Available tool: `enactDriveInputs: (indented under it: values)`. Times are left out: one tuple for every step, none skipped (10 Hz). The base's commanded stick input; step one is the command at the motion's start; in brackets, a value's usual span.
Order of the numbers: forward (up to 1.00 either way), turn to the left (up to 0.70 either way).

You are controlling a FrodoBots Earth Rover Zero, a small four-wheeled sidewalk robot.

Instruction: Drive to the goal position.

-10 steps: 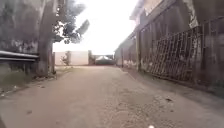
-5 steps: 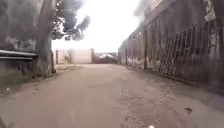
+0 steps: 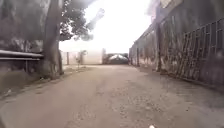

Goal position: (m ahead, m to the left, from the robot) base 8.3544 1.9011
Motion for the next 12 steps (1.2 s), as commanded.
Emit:
enactDriveInputs:
  values:
    - [0.70, 0.00]
    - [0.70, 0.04]
    - [0.70, 0.00]
    - [0.70, 0.03]
    - [0.70, -0.12]
    - [0.70, -0.35]
    - [0.70, -0.35]
    - [0.70, 0.11]
    - [0.70, 0.06]
    - [0.70, 0.09]
    - [0.70, 0.06]
    - [0.70, 0.07]
